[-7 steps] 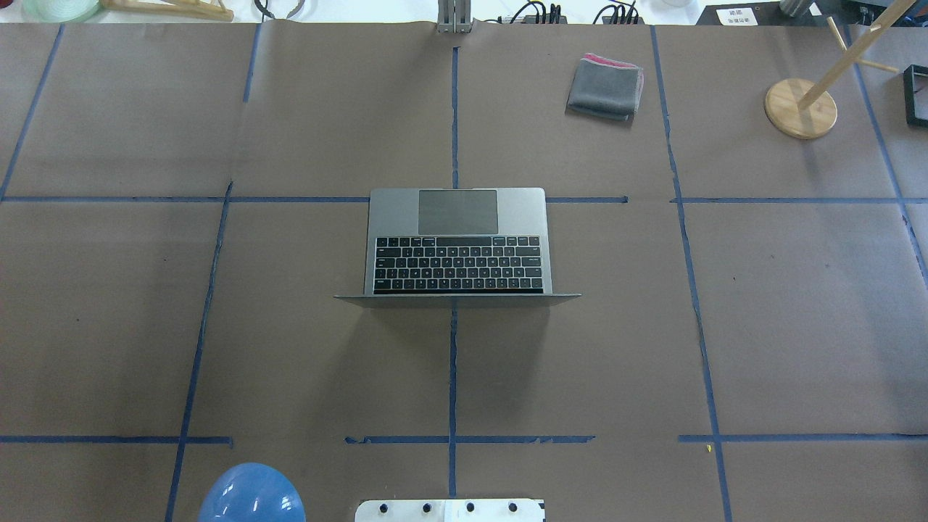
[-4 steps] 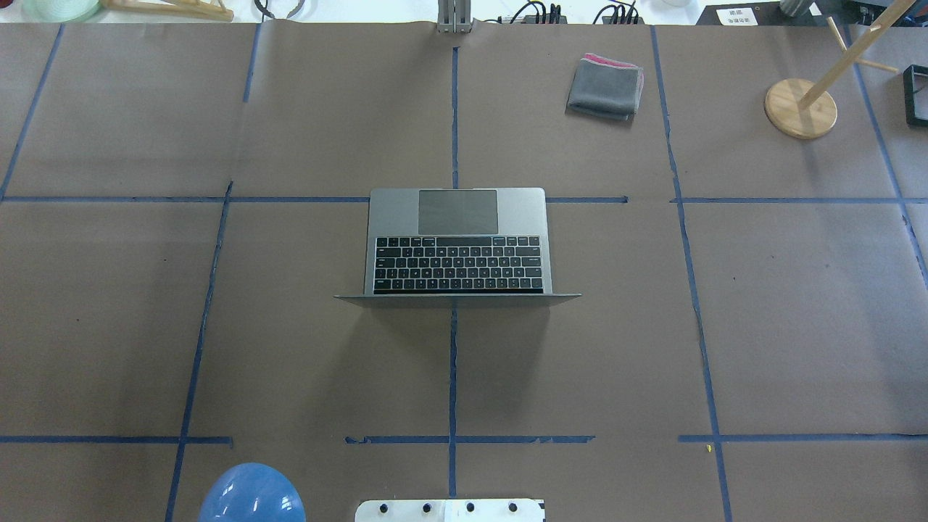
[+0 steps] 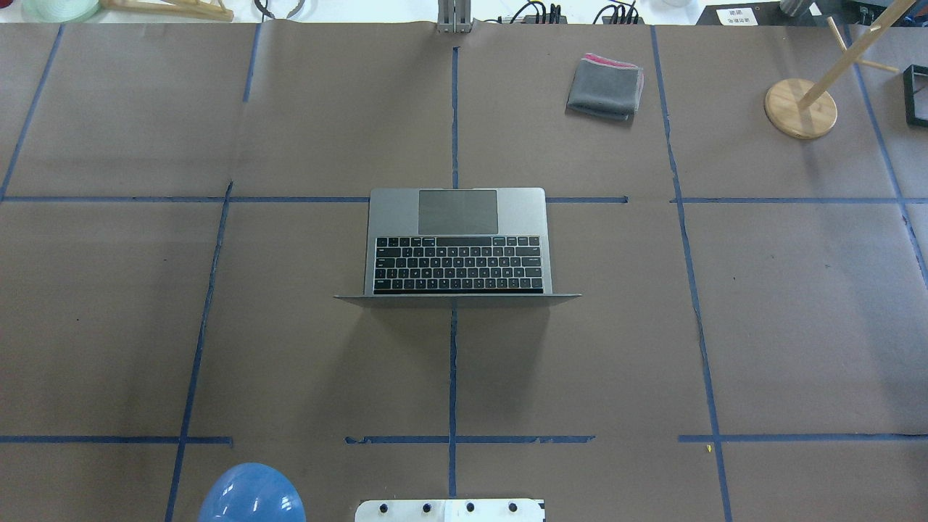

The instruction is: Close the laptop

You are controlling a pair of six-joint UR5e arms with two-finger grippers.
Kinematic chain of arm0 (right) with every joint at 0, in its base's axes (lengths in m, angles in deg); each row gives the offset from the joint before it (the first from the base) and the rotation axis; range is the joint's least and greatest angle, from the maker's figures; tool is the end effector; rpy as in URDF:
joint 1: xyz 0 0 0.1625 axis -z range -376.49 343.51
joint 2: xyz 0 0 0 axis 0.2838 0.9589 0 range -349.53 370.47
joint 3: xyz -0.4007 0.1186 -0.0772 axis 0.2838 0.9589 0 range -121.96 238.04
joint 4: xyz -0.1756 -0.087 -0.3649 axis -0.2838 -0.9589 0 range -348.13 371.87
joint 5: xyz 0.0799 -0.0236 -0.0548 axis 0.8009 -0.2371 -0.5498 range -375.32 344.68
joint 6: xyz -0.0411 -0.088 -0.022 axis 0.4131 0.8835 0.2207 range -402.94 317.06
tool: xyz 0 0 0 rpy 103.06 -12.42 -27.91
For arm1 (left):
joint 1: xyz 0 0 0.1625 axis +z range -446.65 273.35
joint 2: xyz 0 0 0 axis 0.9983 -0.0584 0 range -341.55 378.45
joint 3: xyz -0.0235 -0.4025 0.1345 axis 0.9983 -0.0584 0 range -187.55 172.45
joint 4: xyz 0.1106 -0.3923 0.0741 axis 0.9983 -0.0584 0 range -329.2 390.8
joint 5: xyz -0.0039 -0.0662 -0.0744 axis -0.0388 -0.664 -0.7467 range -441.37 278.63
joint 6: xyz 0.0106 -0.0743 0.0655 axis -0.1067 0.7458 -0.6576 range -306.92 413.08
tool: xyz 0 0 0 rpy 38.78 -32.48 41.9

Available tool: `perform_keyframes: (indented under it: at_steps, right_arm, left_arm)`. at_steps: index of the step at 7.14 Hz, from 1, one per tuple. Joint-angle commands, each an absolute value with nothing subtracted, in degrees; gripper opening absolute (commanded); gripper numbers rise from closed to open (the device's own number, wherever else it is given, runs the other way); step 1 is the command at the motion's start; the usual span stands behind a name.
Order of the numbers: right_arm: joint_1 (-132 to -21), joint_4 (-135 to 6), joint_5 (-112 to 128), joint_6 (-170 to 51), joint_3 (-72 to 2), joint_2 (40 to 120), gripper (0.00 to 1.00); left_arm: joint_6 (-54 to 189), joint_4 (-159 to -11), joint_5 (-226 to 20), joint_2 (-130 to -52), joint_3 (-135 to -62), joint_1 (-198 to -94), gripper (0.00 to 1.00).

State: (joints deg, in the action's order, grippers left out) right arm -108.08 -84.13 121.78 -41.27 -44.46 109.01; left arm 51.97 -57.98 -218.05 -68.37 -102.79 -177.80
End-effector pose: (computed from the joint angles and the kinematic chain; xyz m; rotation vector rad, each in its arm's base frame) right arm 0.0721 -0.4236 0.6269 -0.0100 -0.8226 0.0132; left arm -0.0703 -0.4677 0.6397 0.0298 0.8143 0.0052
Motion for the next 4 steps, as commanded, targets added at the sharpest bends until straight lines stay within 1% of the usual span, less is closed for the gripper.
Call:
perform_keyframes:
  at_steps: [1,2,3,4]
  right_arm:
    - [-108.1,-84.2,121.9,-41.3,-45.2,108.7,1.00]
    - [-108.1,-84.2,122.0,-41.3,-45.5,108.7,1.00]
    - [-108.1,-84.0,122.5,-41.3,-47.9,108.6,1.00]
    - [-108.1,-84.1,122.2,-41.3,-53.2,108.6,1.00]
  left_arm:
    - [52.5,-57.7,-218.2,-68.5,-106.9,-177.7,1.00]
    - [52.6,-57.7,-218.3,-68.7,-108.4,-177.4,1.00]
    - [52.6,-57.8,-218.6,-68.9,-111.1,-176.8,1.00]
    - [52.6,-57.8,-218.8,-68.7,-114.7,-176.1,1.00]
